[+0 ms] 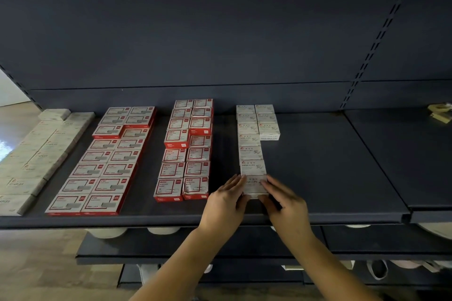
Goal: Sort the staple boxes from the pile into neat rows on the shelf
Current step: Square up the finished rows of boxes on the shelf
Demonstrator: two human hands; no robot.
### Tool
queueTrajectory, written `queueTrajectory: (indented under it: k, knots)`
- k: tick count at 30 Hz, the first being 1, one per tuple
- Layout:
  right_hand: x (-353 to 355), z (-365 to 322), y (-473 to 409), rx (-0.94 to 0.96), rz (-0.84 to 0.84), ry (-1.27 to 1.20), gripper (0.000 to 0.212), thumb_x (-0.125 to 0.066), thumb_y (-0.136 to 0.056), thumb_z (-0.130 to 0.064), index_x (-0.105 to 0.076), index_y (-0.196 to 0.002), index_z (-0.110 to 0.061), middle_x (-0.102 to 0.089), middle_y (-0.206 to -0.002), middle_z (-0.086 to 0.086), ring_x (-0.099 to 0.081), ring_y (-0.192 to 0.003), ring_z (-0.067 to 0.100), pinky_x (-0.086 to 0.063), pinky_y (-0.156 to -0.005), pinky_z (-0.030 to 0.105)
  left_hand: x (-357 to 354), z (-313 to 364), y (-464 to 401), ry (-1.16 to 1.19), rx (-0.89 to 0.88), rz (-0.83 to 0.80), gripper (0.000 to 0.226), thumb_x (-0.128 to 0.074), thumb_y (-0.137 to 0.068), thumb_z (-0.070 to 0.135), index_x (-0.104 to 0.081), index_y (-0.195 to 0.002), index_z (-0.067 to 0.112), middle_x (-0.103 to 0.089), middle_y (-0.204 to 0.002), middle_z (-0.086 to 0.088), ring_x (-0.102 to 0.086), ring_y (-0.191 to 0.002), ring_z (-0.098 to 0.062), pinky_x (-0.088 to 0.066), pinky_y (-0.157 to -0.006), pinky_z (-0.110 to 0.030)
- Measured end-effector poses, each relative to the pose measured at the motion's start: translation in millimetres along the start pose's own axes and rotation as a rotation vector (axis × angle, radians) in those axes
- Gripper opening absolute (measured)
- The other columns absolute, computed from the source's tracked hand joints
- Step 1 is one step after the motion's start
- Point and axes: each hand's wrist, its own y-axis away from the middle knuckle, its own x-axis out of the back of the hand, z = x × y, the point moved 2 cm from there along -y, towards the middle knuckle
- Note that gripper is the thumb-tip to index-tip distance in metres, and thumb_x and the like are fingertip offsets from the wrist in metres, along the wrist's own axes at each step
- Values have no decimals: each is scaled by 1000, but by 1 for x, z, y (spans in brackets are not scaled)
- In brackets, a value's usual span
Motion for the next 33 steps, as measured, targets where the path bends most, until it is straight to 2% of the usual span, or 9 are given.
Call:
queueTrajectory:
  k: [10,12,15,19,26,28,30,31,33]
  knots:
    - [-2,-1,1,15,1,5,45,-79,-59,14,-69,-102,4,-66,-110,18,-53,-109,16,-35,-96,4,3,-1,0,3,-3,-13,41,-64,-74,15,-65,-111,-2,-68,-110,-16,-64,-103,-28,-44,-86,-25]
    - [-1,-1,0,7,-4,7,45,-79,-60,14,-68,-102,4,-66,-110,18,-52,-110,16,-33,-97,3,3,-2,0,3,-5,-15,40,-58,-80,20,-64,-113,-2,-67,-111,-16,-64,-104,-29,-45,-86,-29]
    - [-2,-1,1,5,-11,12,45,-79,-61,13,-68,-103,2,-65,-111,17,-53,-110,16,-33,-96,3,1,-3,0,11,7,-16,41,-62,-76,13,-64,-113,-4,-66,-111,-18,-63,-104,-32,-46,-86,-35]
    - [-2,-2,2,-2,-10,2,44,-79,-61,13,-68,-103,3,-65,-112,18,-52,-111,15,-34,-97,4,1,-2,-1,31,18,-22,43,-64,-73,10,-64,-113,-4,-66,-112,-17,-63,-105,-32,-45,-87,-35]
    - [-1,-2,1,10,-32,-11,37,-73,-69,3,-67,-105,4,-63,-116,17,-52,-112,15,-33,-98,5,4,-4,0,42,44,-32,48,-64,-76,18,-61,-120,0,-63,-119,-15,-60,-112,-31,-52,-89,-40]
    - [-1,-1,0,-33,-97,-26,51,-79,-66,4,-63,-114,3,-60,-121,20,-55,-113,16,-37,-98,11,7,-2,-4,45,61,-47,54,-64,-83,23,-51,-132,3,-54,-133,-12,-49,-126,-27,-43,-101,-33]
    - [-2,0,-4,-59,-167,-13,63,-81,-65,1,-56,-123,4,-58,-124,21,-56,-114,25,-42,-95,21,7,0,-7,50,107,-109,62,-62,-89,26,-35,-142,8,-40,-145,-5,-32,-138,-19,-28,-109,-24]
    - [-3,0,-6,-57,-182,-8,64,-81,-65,2,-55,-123,5,-59,-123,21,-59,-111,29,-43,-94,21,7,1,-7,49,123,-120,63,-61,-90,26,-32,-144,9,-37,-147,-5,-29,-139,-18,-26,-109,-22]
    - [-3,-2,-7,-55,-187,-5,63,-82,-61,7,-57,-119,7,-61,-118,22,-63,-103,32,-36,-96,15,7,4,-6,43,127,-145,61,-62,-89,24,-37,-141,6,-42,-143,-9,-36,-136,-20,-31,-106,-22]
